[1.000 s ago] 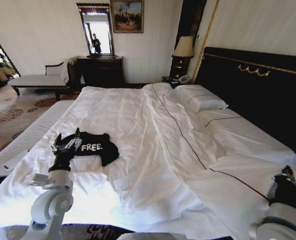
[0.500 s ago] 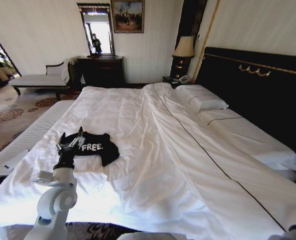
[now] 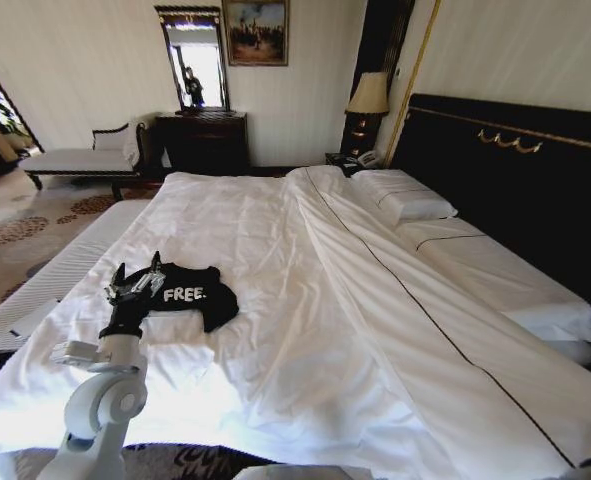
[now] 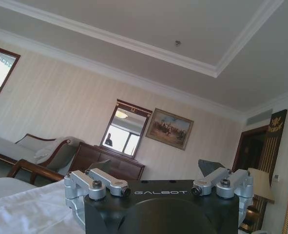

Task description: Fold the clothes on the bed.

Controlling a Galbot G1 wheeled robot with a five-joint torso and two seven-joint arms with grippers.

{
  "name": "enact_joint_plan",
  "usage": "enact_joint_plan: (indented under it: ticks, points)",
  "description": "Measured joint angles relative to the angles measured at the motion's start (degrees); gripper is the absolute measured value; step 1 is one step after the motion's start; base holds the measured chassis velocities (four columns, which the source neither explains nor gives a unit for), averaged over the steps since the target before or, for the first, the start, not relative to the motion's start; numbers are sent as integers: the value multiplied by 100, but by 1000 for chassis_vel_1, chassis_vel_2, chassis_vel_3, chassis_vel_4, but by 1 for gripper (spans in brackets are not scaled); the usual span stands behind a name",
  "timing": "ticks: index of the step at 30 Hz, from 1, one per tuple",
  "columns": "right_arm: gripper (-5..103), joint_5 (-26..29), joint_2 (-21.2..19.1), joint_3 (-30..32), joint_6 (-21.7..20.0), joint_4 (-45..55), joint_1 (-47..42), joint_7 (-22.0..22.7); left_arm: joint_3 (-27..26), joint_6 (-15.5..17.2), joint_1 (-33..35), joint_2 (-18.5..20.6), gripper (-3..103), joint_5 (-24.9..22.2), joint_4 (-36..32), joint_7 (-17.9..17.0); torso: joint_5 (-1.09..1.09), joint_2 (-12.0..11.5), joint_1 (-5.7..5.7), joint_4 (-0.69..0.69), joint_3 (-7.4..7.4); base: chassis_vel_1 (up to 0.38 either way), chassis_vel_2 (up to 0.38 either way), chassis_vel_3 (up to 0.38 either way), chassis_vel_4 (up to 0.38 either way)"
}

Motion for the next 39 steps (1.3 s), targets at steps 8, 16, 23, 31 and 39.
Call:
enact_joint_plan:
  ticks: [8,16,23,31,39]
  points:
    - [1,-55,24,-209,24,-185,-37,130,83,-3,55,-82,100,166,-27,4,-3,0,0,-3,0,0,0,0,0]
    - [27,929,13,-497,-701,798,-210,733,54,0,136,-106,100,271,-63,11,-8,1,-1,-2,-1,0,0,0,0]
    - [54,346,-156,-432,-1646,881,-44,1617,-12,0,143,-132,100,326,24,11,-2,0,-1,-2,0,0,0,0,0]
    - [77,366,-661,168,-1577,892,218,1242,11,-9,261,-201,100,455,-113,12,-1,1,-2,-1,-1,0,0,0,0]
    - [100,55,-1259,195,-651,658,553,-591,41,130,356,-169,100,643,-115,7,-4,0,0,-2,0,0,0,0,0]
